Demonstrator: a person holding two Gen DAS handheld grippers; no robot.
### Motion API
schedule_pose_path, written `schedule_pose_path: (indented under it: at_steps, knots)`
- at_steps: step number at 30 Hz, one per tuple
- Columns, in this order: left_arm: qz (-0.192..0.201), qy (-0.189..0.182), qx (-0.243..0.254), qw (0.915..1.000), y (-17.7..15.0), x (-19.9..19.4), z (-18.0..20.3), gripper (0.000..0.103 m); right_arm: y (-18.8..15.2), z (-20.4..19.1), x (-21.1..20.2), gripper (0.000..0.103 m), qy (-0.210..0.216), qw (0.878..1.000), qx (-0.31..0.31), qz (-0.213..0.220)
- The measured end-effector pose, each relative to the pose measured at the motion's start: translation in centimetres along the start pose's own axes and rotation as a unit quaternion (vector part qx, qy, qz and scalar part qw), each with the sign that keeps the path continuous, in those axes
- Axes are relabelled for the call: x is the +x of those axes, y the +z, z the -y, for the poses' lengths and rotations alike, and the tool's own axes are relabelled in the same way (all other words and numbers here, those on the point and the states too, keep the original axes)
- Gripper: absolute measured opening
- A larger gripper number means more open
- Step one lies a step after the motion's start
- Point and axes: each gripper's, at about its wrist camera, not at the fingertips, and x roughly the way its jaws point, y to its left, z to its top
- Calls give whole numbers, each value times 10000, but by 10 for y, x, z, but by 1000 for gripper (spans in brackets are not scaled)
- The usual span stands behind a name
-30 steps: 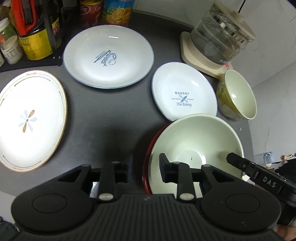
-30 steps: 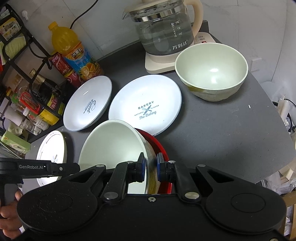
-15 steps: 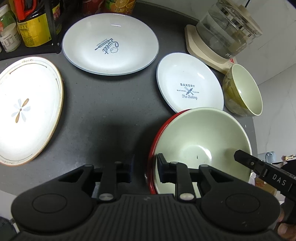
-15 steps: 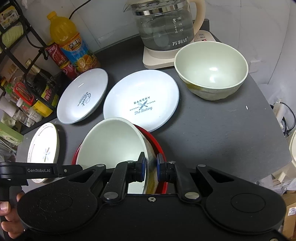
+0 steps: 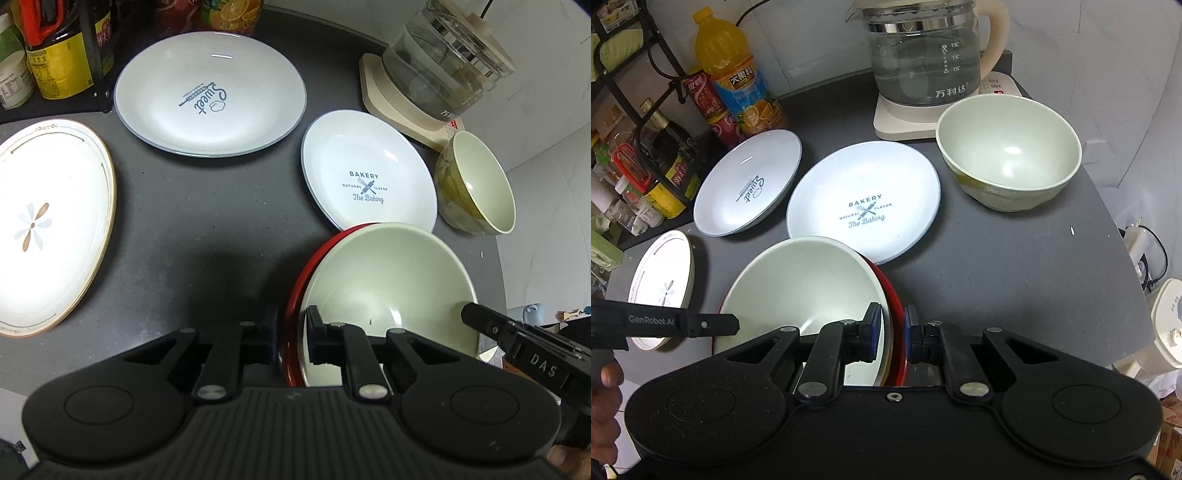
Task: Organize plates and bowls
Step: 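Open both grippers to release the bowl in the red bowl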
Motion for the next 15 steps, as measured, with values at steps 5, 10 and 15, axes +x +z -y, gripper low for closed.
schedule_pose_path:
  at_steps: [5,10,15]
  knots:
    - [-46,92,61,9999,1,-1,6,16,-1,5,-1,20,-15,10000,66,-32]
    - [21,221,53,9997,3,-7,10,18,-3,12,-9,21,166,9997,194,22]
    - [198,352,45,9992,5,-19,16,22,-5,19,-19,32,333,9990,290,115]
